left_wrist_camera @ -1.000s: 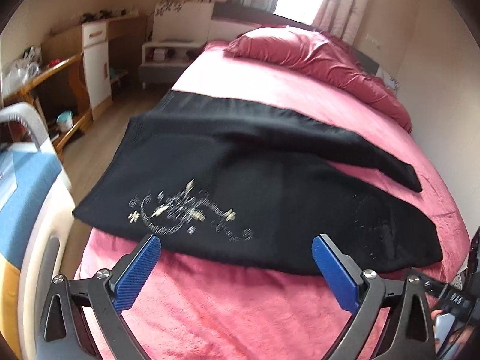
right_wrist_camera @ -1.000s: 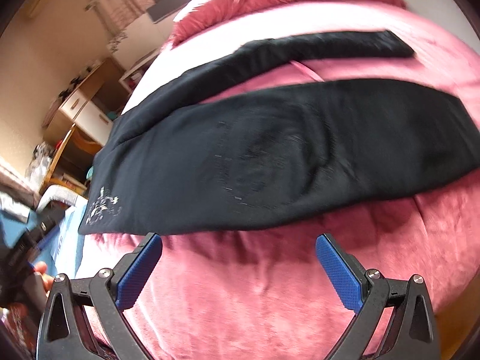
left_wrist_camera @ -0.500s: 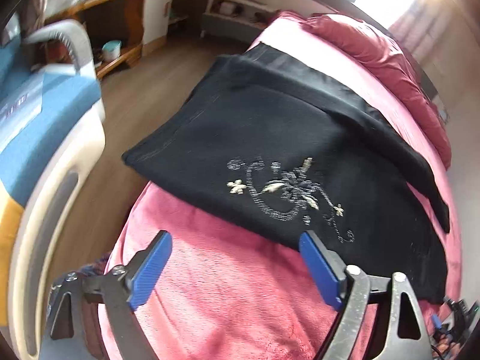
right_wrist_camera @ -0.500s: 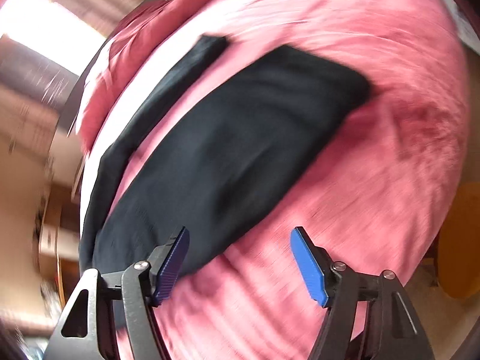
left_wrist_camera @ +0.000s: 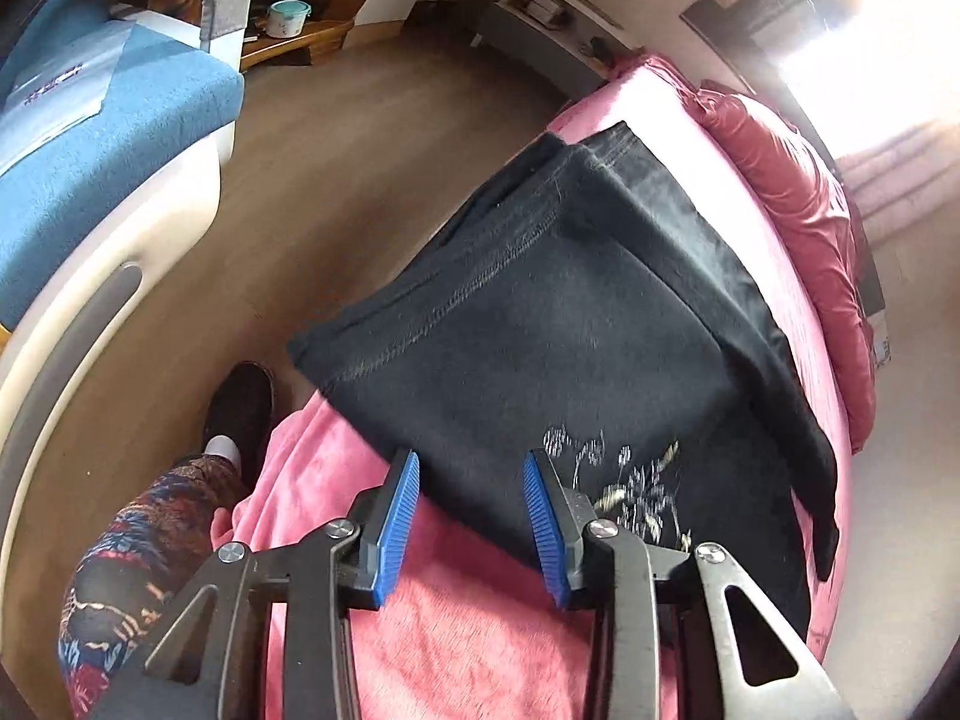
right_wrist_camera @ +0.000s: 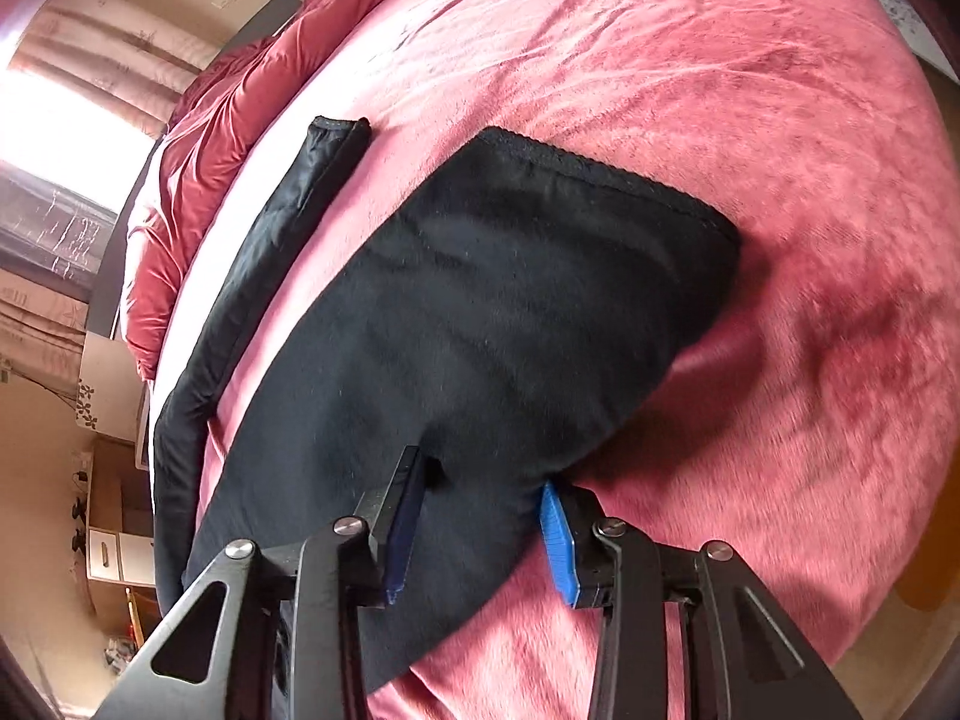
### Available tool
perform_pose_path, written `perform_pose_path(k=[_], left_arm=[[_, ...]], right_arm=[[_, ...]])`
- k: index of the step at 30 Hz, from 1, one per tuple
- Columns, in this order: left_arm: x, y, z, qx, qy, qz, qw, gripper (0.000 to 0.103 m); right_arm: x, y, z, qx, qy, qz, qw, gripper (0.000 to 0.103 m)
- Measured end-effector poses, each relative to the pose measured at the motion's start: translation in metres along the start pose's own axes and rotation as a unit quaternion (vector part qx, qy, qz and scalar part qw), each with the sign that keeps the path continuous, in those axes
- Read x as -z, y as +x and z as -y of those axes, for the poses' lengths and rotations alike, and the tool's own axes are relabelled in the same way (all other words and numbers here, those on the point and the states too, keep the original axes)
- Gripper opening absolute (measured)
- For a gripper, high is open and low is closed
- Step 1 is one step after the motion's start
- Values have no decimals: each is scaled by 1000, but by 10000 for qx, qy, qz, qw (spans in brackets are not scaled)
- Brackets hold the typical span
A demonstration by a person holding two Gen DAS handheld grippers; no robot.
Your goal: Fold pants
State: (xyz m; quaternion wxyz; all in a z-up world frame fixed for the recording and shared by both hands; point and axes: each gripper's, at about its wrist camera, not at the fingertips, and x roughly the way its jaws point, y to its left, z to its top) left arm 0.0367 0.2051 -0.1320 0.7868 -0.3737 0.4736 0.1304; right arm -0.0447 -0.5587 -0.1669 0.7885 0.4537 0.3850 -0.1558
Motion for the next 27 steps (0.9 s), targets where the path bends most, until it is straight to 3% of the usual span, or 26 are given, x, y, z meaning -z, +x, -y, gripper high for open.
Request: perform_pose_path(k=[2,4,5,7,13,15,17,19,22,27], left_arm=[[-7,11,3,-225,-22,-45,9997,36],[-9,15,3,-249,-108,-49,9996,34],[-10,14,8,-331,20,35,9994,20],[-10,12,13,-379,159,118,9991,2],[-11,-6,32,-389,604,355,9968,1],[-10,-5,26,-458,327,115,9983,4],[-5,-9,13,-505,-1,117,9987,31],[0,-10,-2,-373,-318,18,9988,32],[6,-6,-15,-375,-472,-194,9980,43],[4,4,-20,-12,-785,-227,9967,43]], right_arm=[[-3,1,-2,36,-32,-10,10000,37],[-4,-1,-4,106,-125,-16,9999,30],[-5,-1,-6,132,-195,-9,9997,26],[-7,-4,-10,158,-291,11,9995,17],[-13,-18,-25,191,-557,162,9981,15],[-14,-17,-26,254,-605,145,9977,15],[-12,-15,-26,291,-641,123,9974,15],[-11,-11,-22,306,-598,80,9977,15],[-10,-7,-18,323,-530,27,9981,15],[-8,-3,-16,428,-549,-21,9976,15]])
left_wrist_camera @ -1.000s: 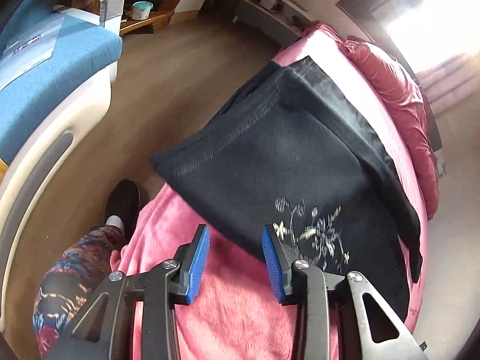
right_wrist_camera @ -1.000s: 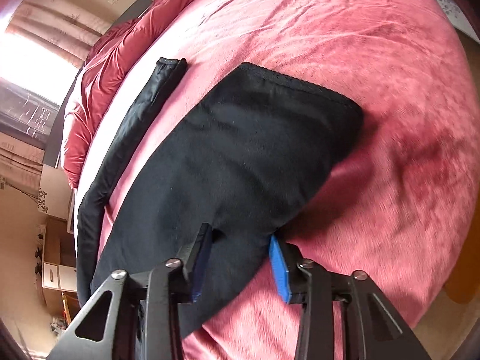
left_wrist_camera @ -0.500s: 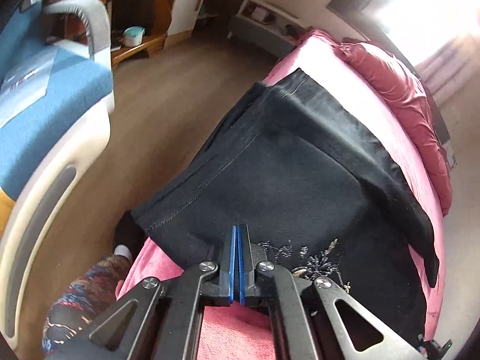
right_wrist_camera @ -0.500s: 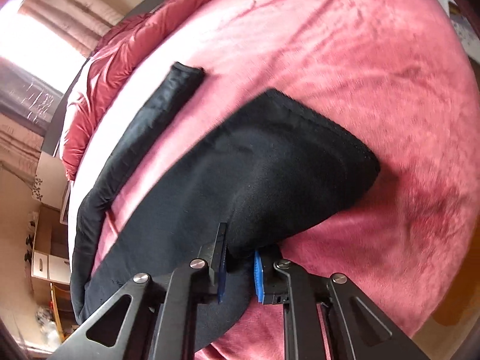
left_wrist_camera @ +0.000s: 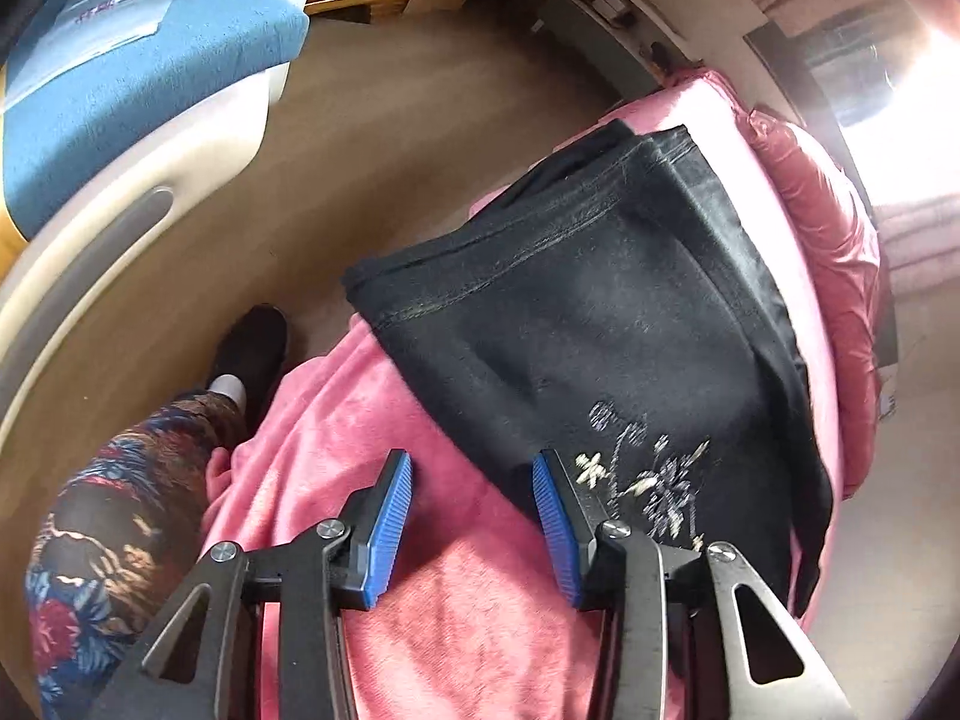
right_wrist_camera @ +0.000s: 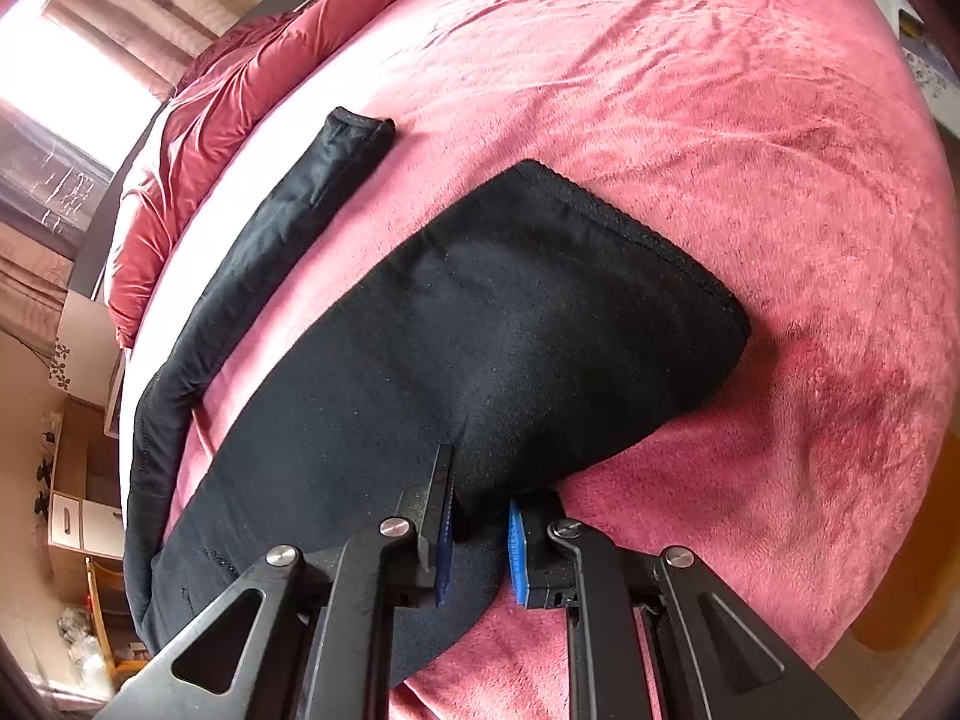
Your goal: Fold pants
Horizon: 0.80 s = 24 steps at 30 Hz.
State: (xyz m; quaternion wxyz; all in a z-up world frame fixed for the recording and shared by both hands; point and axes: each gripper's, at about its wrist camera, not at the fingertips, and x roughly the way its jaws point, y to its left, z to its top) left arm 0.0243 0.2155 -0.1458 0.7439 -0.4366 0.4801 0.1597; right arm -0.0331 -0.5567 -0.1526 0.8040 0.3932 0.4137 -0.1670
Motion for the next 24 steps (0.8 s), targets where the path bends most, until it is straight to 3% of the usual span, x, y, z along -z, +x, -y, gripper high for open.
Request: perform_pose_path(k=[4,6,7,8,18,24], left_arm=[[-11,9,10,23,-51,114,9999,39],[-16,14,18,11,73,205,9998,25],[-17,13,21,-29,144,260,9996,12],[-17,11,23,-54,223,333,9992,8],[-6,-54,34,310,726,718,9943,6],[14,-79,25,281,918,658,9932,6]], right_arm=[[1,6,-1,99,-7,-43,9999,15],[0,7,-2,117,-7,-45,9999,15],[-1,7,-2,117,-10,-47,9999,15],[-2,6,-2,118,-12,-42,9999,15],[-7,-45,-10,-123,-246,513,9983,14],[3,-70,16,3,-213,608,9979,14]])
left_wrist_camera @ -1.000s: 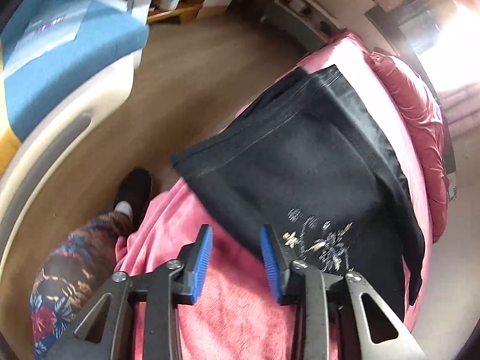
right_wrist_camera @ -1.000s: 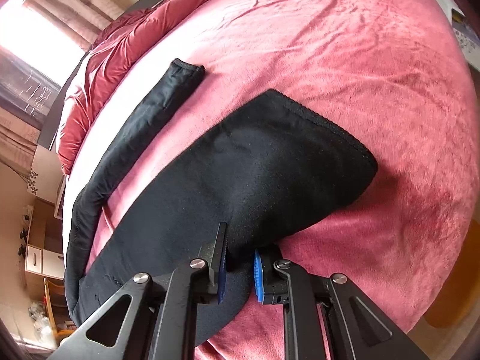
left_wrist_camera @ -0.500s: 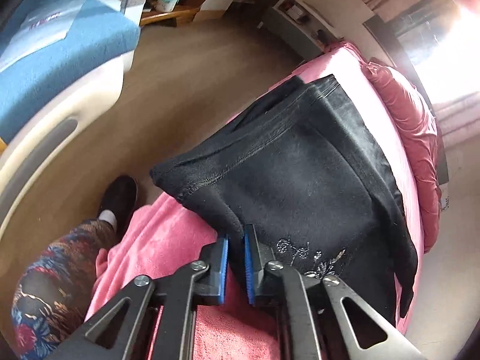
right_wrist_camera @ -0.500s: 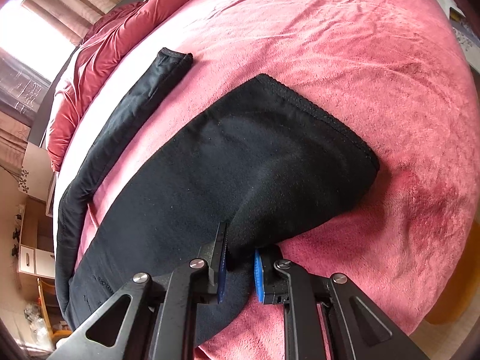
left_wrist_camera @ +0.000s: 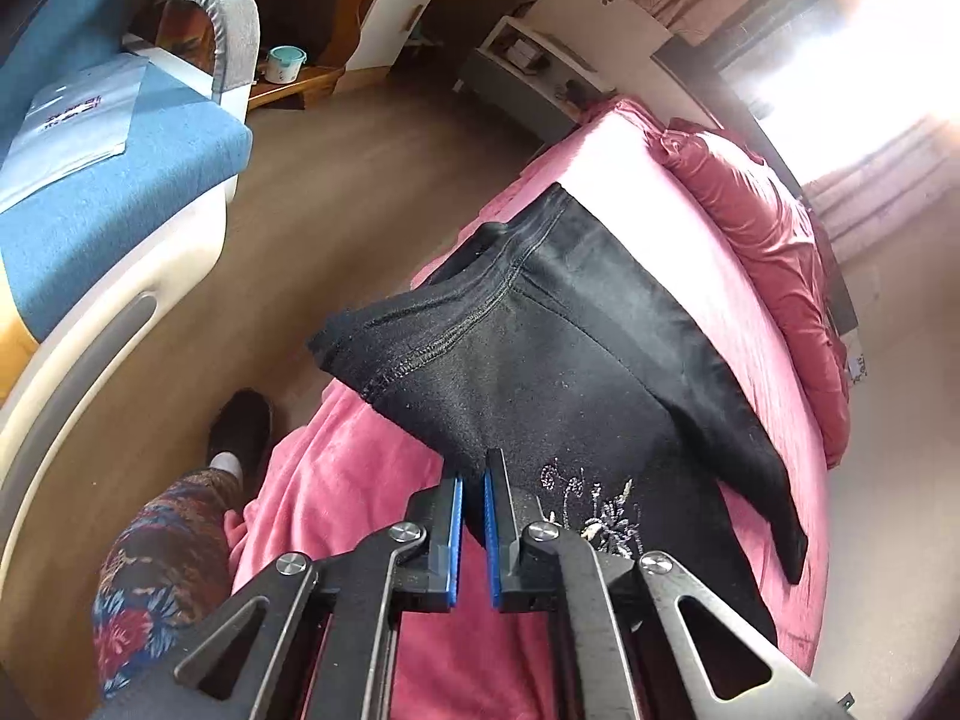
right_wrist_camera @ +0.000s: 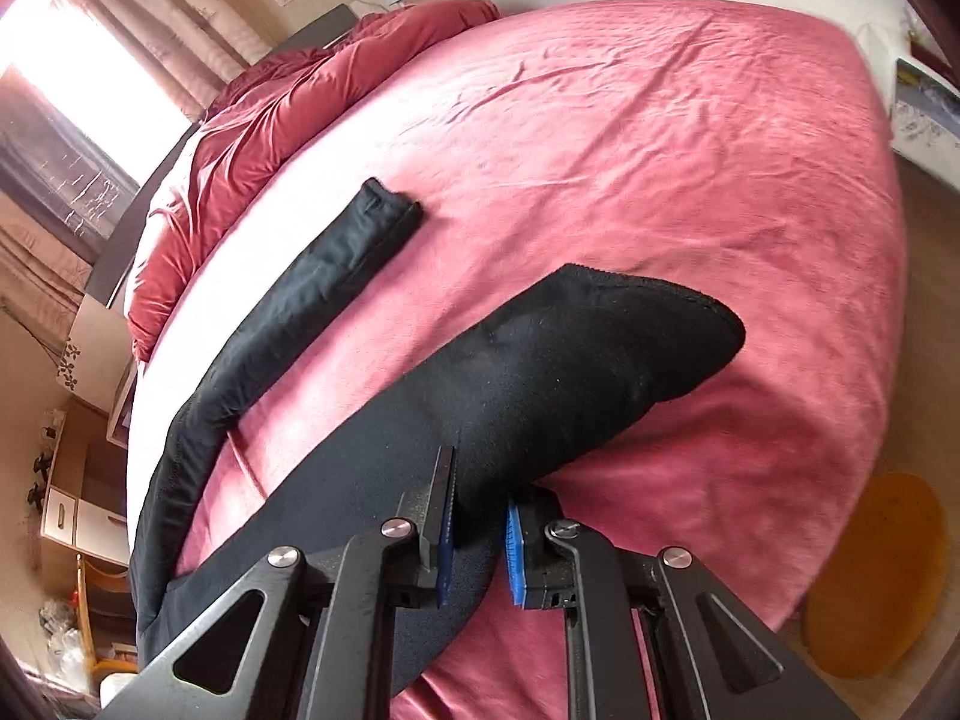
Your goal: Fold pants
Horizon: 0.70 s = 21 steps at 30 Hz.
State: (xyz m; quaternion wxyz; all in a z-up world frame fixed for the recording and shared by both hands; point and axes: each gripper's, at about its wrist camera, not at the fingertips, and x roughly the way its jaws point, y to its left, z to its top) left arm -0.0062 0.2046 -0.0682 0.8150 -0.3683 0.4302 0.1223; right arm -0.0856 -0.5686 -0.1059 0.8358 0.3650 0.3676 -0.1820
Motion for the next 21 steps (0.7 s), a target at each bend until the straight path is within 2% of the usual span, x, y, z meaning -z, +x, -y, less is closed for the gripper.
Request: perform_pose_path(k=[3,7,9,10,11,12,13,16,18,21], left_arm=[[18,2,-10,-200,143,-262,9994,6],[41,23,-29,-451,65,-763,9960,7],[42,29,-35,-565,-97,-908,9942,14],[40,30,-34,-659,-74,-987,9929,22],[39,28,-34,-762,-46,-987,9922,27],[36,24,-34,-825,-31,-963,9919,27],[33,19,-35,-854,-14,-931,9920,27],[18,-6,-41,-930,3,-606,9938,27],[3,-21,-42,-795,-44,-365,9962,27],[-25,-25,-38,-604,-75,-153,9980,29]], right_arm=[[9,0,21,204,118,-148,9996,14],[23,8,43,381,247,-378,9983,14],[26,11,48,332,332,-433,9980,16],[26,10,49,328,372,-434,9978,21],[25,8,50,361,405,-446,9975,27],[24,5,51,414,405,-438,9974,42],[23,0,52,500,383,-376,9973,52],[19,-20,47,757,223,-67,9969,53],[16,-33,38,884,33,183,9959,53],[13,-41,6,627,-263,286,9973,57]])
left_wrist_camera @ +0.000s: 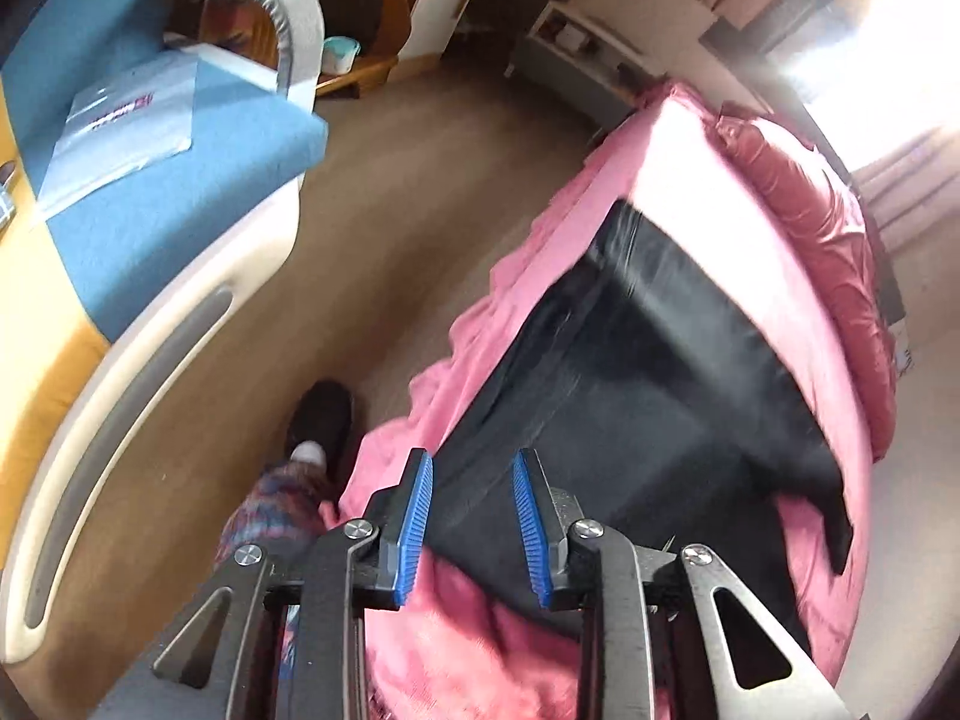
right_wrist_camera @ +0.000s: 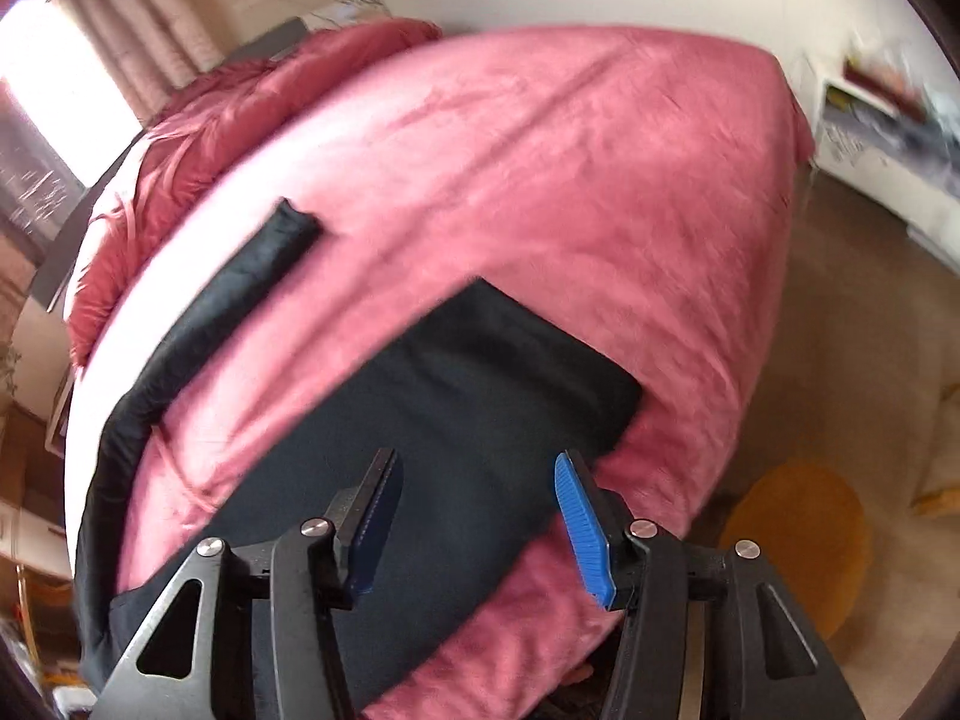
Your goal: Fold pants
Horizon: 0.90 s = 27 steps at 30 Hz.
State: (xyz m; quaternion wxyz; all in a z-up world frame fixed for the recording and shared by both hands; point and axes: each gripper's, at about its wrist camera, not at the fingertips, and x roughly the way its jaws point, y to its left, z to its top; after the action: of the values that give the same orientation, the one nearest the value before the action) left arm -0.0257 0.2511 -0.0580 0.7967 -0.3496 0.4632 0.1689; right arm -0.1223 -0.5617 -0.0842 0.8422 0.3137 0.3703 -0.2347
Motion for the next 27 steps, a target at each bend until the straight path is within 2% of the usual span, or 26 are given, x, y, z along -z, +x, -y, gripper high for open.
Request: perform_pose_path(k=[3,7,14,20,25,27], left_arm=[[-25,10,21,289,30,14,9996,29],[-60,42,52,536,31,-96,9985,32],[-119,109,97,709,-386,-442,9958,41],[-165,159,117,646,-652,-560,9942,45],[-184,193,134,596,-643,-751,9933,45],[-188,203,143,463,-568,-761,9944,45]], right_arm=[[8,7,-45,-490,-500,-252,9972,63],[35,28,-106,-969,-1155,-738,9858,64],[89,59,-192,-1426,-1965,-1366,9604,64],[104,77,-211,-1442,-2093,-1609,9537,64],[107,84,-214,-1339,-2084,-1701,9538,65],[107,87,-214,-1292,-2099,-1745,9533,66]])
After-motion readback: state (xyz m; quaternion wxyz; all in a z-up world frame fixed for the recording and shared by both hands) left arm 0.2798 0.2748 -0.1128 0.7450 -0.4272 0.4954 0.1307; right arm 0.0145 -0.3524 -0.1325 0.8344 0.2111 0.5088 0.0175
